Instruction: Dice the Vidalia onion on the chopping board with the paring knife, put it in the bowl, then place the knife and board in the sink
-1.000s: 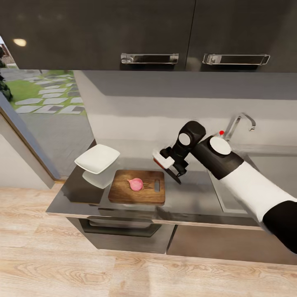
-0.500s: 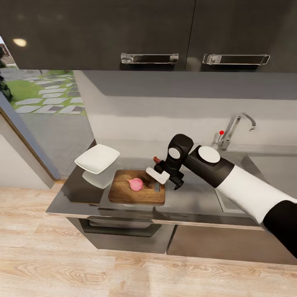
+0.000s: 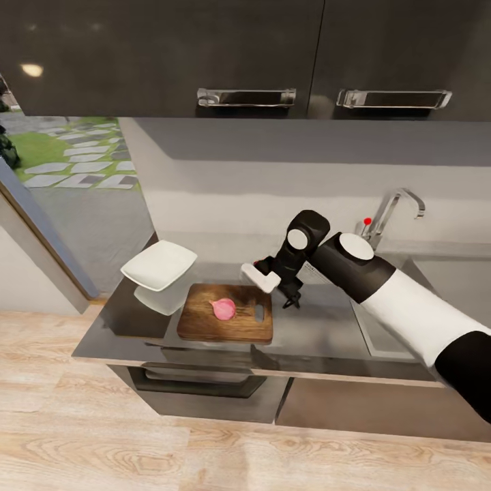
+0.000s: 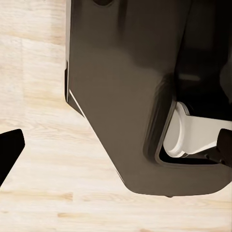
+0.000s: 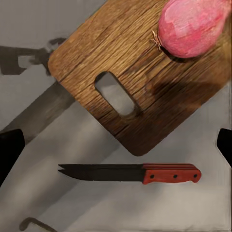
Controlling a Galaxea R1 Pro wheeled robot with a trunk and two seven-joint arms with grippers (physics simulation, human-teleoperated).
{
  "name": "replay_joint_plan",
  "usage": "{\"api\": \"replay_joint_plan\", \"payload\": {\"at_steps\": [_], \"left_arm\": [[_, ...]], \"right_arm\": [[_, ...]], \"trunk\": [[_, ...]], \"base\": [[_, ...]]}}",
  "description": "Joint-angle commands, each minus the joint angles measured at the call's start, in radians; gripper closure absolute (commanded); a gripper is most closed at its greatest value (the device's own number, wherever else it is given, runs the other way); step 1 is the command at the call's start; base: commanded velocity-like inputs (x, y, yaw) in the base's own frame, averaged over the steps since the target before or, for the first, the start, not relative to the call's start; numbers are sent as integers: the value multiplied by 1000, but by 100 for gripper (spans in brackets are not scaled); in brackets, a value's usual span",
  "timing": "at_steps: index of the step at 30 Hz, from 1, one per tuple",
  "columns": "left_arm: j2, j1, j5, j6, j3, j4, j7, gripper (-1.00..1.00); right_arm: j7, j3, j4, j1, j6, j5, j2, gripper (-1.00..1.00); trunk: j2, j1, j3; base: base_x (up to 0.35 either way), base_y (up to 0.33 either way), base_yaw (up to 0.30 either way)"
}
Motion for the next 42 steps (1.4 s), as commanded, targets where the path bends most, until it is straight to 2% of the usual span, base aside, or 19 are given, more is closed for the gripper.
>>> {"api": "replay_joint_plan", "payload": {"at_steps": [1,6,22,32,36,39,42], "left_arm": [[0,-2,10,-7,-6,5,-6,-100],[0,-2,10,-7,-6,5,-6,-100],[3,-2,12,-7,-6,5,-6,-100],[4,-2,12,-7,-6,5,-6,-100],[5,-2,12,-7,-6,5,-6,-100],[4,-2,12,-7,-6,5,-6,-100],[4,-2,12,-7,-6,5,-6,-100]], "right_arm": [[0,-9,-1,-1,-9,2,-1,-100],[0,-27,0,-1,-9,1,-2,-100],[0,-30,0,-1,-3,2,-5,-100],[0,-30,0,-1,24,11,-1,-100],[0,-30,0,-1,58,58,1,-100],[0,-29,0,-1,72,114,4,-100],[0,-28,0,-1,86,145,6,-100]], "trunk": [[-2,1,-2],[-2,1,-2],[-2,1,-2],[-2,1,-2],[-2,1,-2],[-2,1,-2],[-2,1,-2]], "base": [[15,-7,0],[88,-53,0],[267,-113,0],[49,-7,0],[2,0,0],[0,0,0],[0,0,0]]}}
